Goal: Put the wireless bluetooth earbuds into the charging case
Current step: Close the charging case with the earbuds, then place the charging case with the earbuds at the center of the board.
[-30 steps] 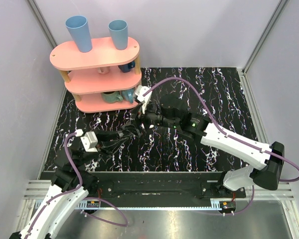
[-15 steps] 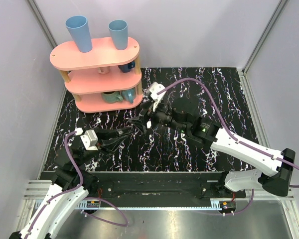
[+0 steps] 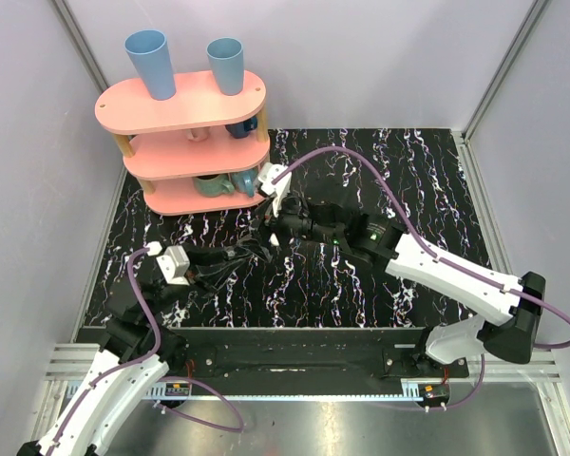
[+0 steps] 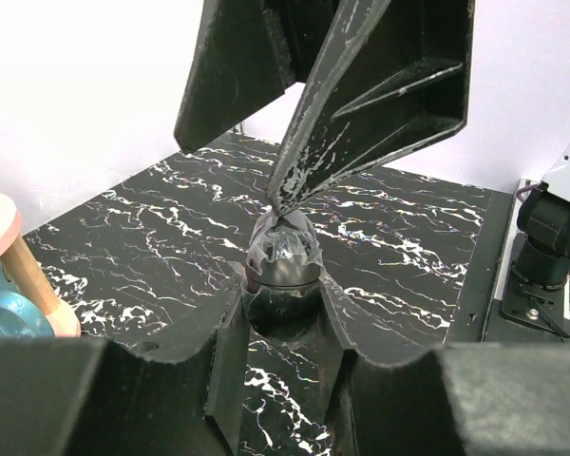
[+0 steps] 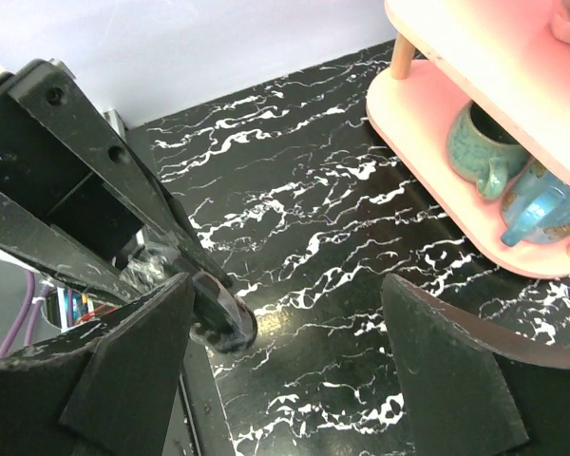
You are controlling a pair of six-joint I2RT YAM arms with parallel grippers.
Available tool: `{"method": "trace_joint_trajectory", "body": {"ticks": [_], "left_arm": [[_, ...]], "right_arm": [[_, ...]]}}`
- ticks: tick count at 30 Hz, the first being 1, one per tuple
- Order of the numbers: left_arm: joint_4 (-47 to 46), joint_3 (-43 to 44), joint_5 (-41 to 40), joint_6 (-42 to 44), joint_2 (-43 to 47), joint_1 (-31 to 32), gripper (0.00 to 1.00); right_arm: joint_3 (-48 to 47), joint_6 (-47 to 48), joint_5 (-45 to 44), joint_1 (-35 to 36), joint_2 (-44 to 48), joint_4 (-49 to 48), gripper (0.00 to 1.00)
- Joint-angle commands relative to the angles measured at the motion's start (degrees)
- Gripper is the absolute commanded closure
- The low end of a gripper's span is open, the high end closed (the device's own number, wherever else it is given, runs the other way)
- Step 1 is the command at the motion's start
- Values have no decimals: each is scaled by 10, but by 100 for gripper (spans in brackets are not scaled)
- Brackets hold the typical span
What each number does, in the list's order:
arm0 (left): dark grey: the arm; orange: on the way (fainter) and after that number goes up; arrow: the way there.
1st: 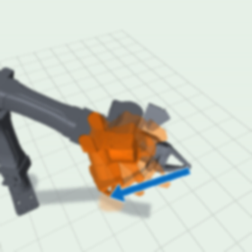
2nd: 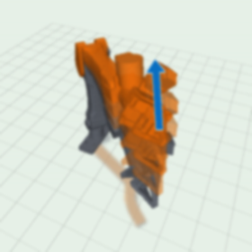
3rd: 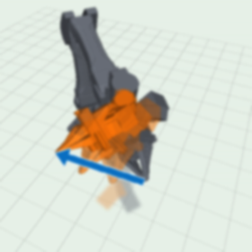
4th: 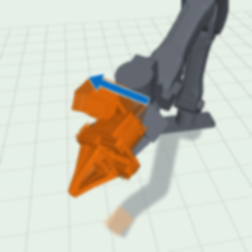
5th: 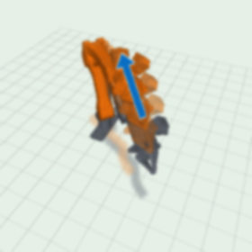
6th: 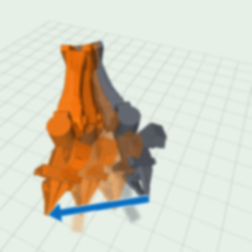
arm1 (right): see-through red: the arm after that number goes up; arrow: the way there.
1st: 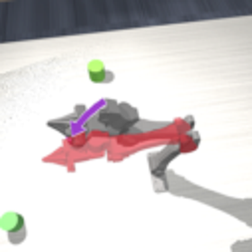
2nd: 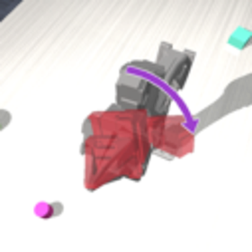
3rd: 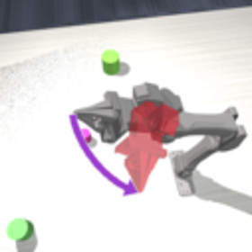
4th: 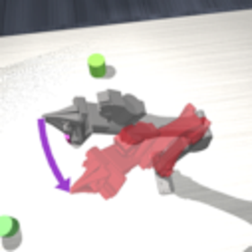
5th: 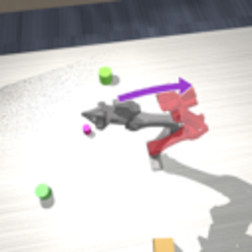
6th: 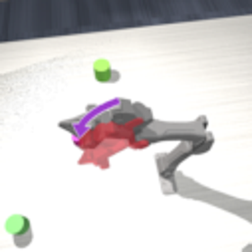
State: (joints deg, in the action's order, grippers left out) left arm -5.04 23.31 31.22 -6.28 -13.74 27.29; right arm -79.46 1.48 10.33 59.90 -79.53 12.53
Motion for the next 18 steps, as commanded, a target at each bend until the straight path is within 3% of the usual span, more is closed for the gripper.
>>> {"method": "trace_joint_trajectory", "body": {"ticks": [1,11,14,18], "left_arm": [[-39,16,-19,0,-8,-3,100],[-1,38,-64,-66,-66,-4,100],[4,45,-83,-115,-87,-4,100],[-27,40,-64,-169,-126,-4,100]], "right_arm": [[21,15,-54,2,44,-8,12],[91,25,-159,-12,115,-56,9],[96,-11,-218,-45,125,-63,4],[113,-95,-233,-108,137,-65,3]]}}
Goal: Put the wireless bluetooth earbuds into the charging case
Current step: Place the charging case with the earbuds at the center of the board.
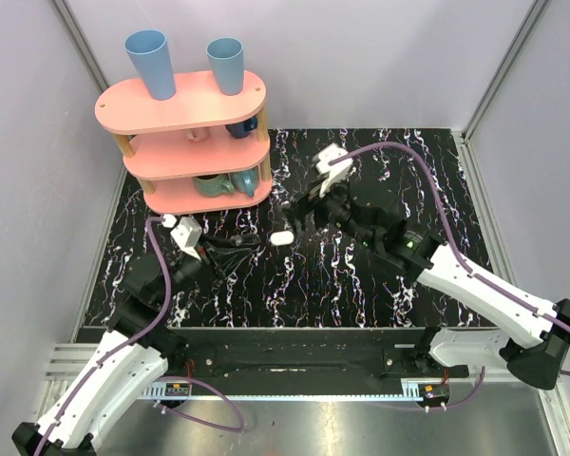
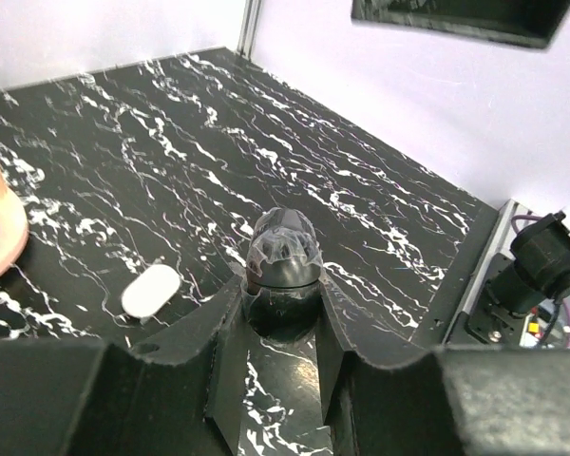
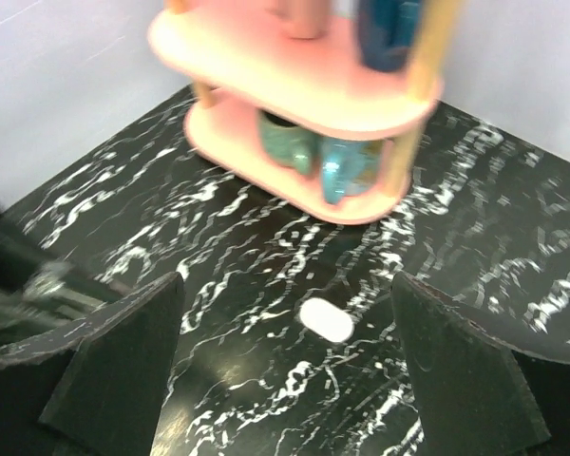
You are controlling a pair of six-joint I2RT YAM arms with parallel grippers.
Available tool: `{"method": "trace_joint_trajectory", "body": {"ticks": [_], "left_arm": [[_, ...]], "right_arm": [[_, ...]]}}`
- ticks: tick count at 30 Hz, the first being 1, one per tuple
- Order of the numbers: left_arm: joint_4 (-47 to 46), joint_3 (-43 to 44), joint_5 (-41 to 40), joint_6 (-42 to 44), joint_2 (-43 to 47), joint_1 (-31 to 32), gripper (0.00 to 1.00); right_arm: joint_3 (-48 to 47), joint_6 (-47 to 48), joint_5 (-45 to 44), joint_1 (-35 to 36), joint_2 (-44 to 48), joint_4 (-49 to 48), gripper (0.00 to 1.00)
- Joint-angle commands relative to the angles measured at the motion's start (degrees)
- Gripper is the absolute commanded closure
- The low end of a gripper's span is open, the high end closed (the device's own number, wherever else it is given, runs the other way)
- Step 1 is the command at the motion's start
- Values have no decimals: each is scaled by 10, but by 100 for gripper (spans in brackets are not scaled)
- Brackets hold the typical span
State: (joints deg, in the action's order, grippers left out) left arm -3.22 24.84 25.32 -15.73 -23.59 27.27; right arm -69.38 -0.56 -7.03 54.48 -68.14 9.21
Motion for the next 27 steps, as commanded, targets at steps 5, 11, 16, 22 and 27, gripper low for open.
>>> {"method": "trace_joint_trajectory", "body": {"ticks": [5,11,16,22,27], "left_arm": [[-153,-27,2,-144,-67,-2,100],[-226,-80,-62,-201,-89,9,100],[-274,-132,-133,-251,-108,25,100],[-306,-124,-232,-275,-197,93,100],[-376,-86,-277,-285,-348,161,100]], "right_arm": [[23,-119,-29,-104,30,-19,1],[43,-139,-29,-137,50,-21,0],[51,-139,-26,-147,61,-19,0],[58,-133,-29,-149,67,-23,0],[66,-134,-29,-152,76,-33,0]]}}
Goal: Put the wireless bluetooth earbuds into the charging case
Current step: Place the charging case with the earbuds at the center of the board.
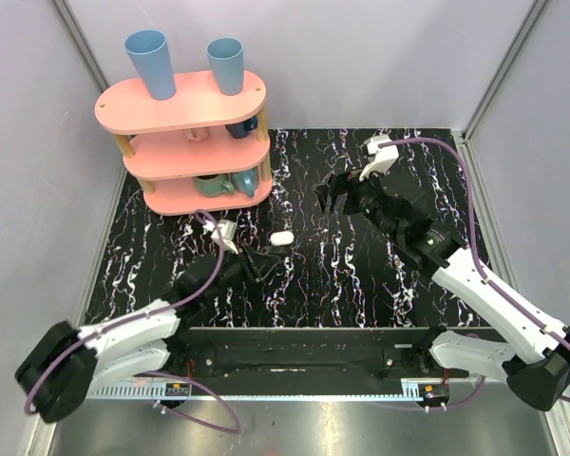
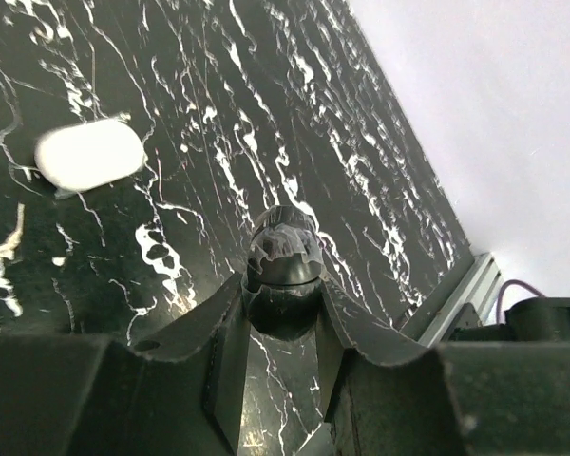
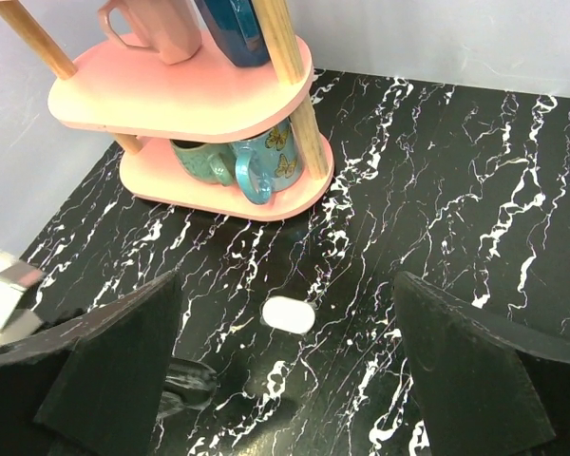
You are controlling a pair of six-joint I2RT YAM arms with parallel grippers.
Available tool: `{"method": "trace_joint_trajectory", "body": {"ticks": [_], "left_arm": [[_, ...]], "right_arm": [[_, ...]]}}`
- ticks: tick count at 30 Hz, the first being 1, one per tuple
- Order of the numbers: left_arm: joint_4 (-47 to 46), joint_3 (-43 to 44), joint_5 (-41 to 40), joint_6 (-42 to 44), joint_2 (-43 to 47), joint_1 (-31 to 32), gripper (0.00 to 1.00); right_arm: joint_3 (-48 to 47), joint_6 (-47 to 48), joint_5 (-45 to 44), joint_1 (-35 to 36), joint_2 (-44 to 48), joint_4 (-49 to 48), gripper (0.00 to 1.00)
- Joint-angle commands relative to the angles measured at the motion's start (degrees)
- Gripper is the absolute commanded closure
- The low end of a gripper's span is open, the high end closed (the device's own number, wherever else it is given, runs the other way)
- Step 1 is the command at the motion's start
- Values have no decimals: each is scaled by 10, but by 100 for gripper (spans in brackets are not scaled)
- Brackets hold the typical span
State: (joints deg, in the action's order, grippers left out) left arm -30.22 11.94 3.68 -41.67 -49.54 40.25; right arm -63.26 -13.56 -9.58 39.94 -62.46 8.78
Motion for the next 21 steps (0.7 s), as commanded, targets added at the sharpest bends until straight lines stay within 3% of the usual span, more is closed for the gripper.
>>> {"method": "trace_joint_trajectory", "body": {"ticks": [1,12,21], "left_arm": [[-147,45,-60,-33,-110,41,100],[-311,94,-98,-133,-357,82,100],[-305,81,-171,-177,-379,81,98]], "right_arm": [[6,-2,-6,-7,21,-29,0],[23,8,-17,-14,48,-27,0],[30,16,-25,-21,63,-27,0]]}}
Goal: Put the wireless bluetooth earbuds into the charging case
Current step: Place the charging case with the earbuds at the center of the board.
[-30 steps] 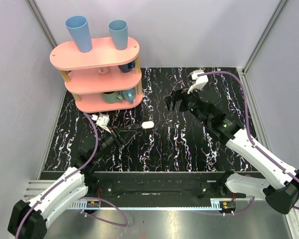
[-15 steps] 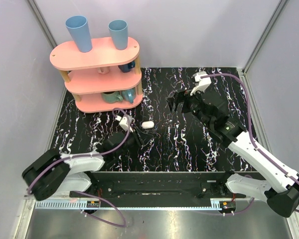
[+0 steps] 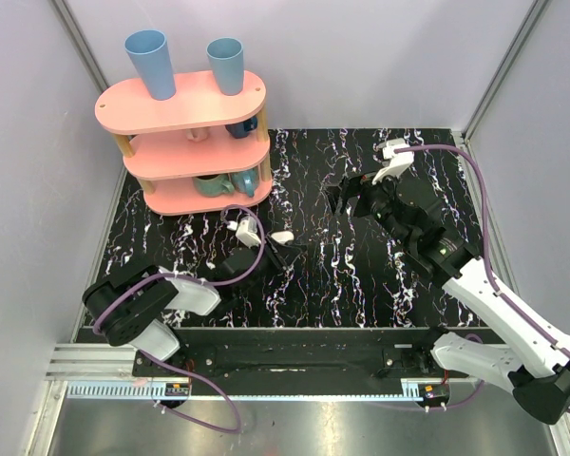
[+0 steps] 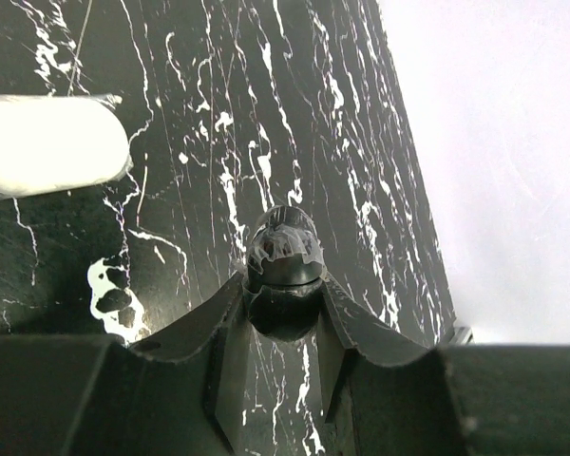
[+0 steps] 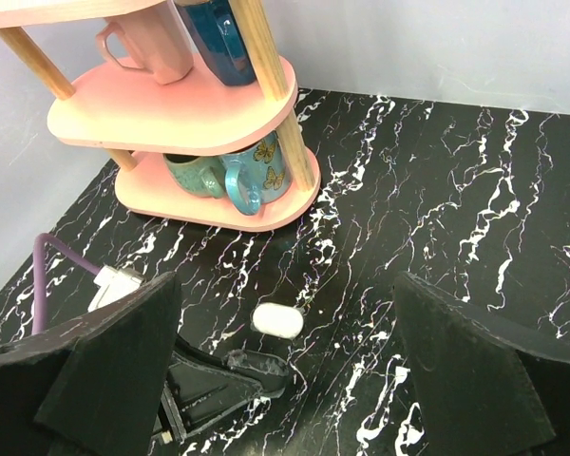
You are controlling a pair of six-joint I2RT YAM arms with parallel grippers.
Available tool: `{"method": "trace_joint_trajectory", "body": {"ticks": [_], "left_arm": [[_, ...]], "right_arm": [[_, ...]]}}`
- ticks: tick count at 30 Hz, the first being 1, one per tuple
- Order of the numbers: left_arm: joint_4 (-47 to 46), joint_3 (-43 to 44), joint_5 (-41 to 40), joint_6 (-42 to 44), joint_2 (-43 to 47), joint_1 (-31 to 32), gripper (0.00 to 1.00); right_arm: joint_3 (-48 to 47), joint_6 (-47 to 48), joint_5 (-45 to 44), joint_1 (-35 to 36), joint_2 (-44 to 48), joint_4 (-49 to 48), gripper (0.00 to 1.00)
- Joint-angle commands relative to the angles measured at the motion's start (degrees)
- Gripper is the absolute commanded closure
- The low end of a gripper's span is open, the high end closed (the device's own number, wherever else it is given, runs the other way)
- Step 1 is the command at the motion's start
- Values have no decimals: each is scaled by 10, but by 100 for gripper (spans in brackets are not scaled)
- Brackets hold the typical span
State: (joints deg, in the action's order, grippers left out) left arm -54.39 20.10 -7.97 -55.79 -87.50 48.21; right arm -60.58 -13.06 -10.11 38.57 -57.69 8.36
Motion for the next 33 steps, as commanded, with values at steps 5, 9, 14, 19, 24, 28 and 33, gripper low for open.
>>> {"method": "trace_joint_trajectory", "body": {"ticks": [5,9,14,19,24,28,33], "left_arm": [[-62,-30,-60,-38,-8,1,96],[-73,-42,-50,-56,-29,-6,96],[-83,-23,-26,-57,-68,-9,96],[-126,-33,-49,-100,-100,-10,94],[-154,-33,-45,-126,-130,-12,89],[-149,-23,-44,-127,-137,-13,85],[-160,-23,-38,-125,-145,-13,80]], "right_arm": [[0,11,-17,-9,9,-23,0],[-1,9,-14,-9,3,-24,0],[0,9,-13,-10,1,-24,0],[2,8,-14,-11,3,-24,0],[3,8,-11,-12,-3,-26,0],[2,8,-10,-14,-4,-26,0],[1,7,-7,-16,-5,-26,0]]}}
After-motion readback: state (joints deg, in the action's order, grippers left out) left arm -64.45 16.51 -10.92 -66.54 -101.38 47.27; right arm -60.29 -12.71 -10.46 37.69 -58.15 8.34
